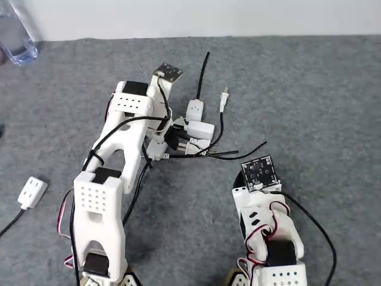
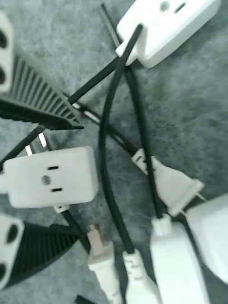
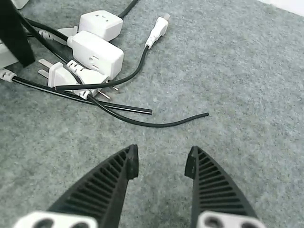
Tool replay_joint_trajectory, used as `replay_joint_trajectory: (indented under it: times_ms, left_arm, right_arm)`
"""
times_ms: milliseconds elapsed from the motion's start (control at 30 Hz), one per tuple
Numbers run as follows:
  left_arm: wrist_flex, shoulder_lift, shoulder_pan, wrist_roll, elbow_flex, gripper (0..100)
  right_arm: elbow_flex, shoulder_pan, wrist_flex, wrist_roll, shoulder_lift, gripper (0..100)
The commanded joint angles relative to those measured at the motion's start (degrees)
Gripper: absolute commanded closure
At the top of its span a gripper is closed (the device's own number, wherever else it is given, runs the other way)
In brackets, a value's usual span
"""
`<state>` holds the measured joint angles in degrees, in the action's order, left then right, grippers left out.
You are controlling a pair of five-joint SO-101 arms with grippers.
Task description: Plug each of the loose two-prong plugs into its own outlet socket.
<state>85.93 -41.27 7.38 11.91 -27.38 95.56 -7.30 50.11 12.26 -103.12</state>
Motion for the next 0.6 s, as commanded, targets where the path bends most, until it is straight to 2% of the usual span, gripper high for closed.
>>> replay_joint_trajectory:
  times_ms: [0, 233, 467, 567]
  left_arm:
    - [3.1, 0.6, -0.3, -0.4, -0.7, 69]
    - [3.5, -1.7, -1.0, -0.3, -0.7, 70]
    - [3.5, -3.8, -0.4, 6.9, -0.7, 96]
    - [3.6, -3.3, -0.7, 7.0, -1.5, 97]
  right_arm:
    - [0.9, -0.3, -0.3, 0.0, 0.0, 81.9]
    - [0.9, -0.3, -0.3, 0.0, 0.0, 81.9]
    - [0.9, -0.4, 0.0, 2.4, 0.0, 82.0]
    - [0.9, -0.4, 0.0, 2.4, 0.0, 82.0]
